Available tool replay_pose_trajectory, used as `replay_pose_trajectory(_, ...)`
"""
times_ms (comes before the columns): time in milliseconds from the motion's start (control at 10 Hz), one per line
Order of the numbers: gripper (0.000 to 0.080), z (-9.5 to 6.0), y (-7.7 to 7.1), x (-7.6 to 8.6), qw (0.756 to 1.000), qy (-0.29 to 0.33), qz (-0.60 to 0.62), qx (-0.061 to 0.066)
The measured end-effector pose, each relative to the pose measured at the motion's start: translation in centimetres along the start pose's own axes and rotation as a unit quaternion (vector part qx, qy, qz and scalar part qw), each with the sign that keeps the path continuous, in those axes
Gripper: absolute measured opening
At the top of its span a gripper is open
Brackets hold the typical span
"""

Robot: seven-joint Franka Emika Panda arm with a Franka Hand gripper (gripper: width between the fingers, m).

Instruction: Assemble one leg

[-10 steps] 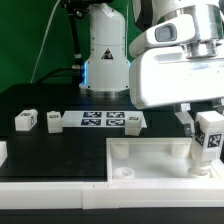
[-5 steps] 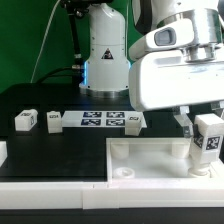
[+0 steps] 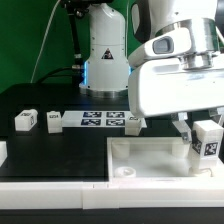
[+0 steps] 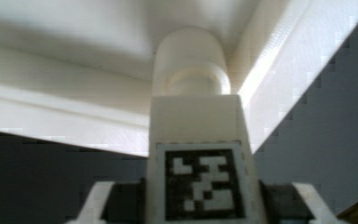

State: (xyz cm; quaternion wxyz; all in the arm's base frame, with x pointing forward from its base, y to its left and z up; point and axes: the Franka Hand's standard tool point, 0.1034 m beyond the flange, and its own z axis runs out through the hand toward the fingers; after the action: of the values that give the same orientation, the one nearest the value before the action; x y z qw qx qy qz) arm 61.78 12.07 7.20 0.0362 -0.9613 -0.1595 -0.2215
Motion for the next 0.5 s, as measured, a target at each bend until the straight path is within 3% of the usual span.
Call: replay_pose_trajectory(500, 0.0291, 0.08, 0.08, 0.00, 1.000, 0.028, -0.003, -0.007)
